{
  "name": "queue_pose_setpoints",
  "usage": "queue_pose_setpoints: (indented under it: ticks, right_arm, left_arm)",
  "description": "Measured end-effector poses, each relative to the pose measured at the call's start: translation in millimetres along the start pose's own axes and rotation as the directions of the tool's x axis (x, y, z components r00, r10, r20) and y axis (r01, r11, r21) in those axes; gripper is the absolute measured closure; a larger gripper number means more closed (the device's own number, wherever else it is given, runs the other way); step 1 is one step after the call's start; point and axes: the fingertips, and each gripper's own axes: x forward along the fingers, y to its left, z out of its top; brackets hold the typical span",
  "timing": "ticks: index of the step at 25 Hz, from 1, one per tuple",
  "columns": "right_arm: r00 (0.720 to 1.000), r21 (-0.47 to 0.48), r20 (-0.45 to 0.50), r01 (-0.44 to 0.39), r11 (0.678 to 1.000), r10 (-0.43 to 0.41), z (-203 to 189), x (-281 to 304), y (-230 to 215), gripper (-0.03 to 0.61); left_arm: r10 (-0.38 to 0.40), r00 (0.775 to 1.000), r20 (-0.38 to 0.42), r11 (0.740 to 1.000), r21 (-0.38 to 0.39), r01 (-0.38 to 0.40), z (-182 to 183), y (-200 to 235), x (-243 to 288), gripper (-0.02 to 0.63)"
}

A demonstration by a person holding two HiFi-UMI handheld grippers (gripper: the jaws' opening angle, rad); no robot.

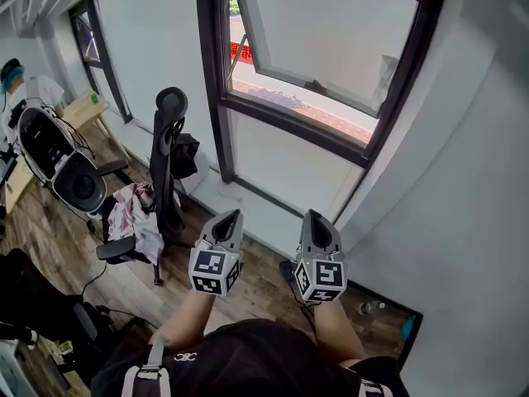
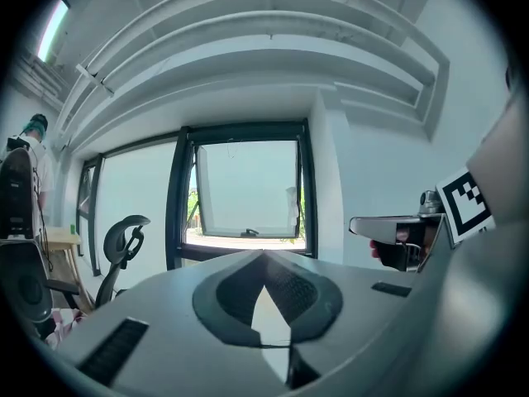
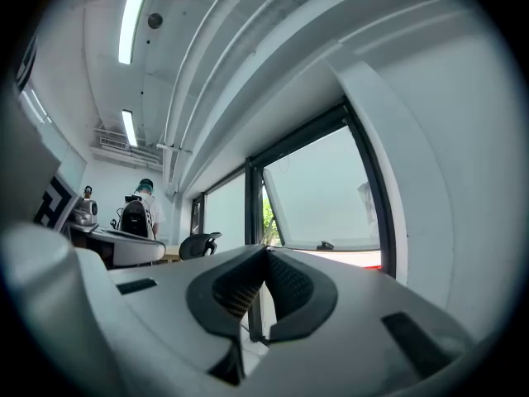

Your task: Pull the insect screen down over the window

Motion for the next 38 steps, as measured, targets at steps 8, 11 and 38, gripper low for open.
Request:
queue_pose_setpoints:
  ticks: [8,11,38]
  right_arm:
    - [0.999,-0.066,0.018,-0.045,0.997,0.046,1,2,6,0.573]
    - [0.999,-0.098,0.011,-0.049,0.994,0.05,-2,4,1,0.573]
    - [0.997,-0.128,0.061,-0.034,0.991,0.042,-10,63,-50,0.572]
  left_arm:
    - [0.001,1.0,0.003,1.0,0.007,-0.001,2,-7,8,0.601]
    - [0.012,1.0,0.006,1.0,0.009,-0.012,2,-9,13,0.601]
    - [0.037,0.998,0.055,0.997,0.068,-0.041,-5,0,74,0.601]
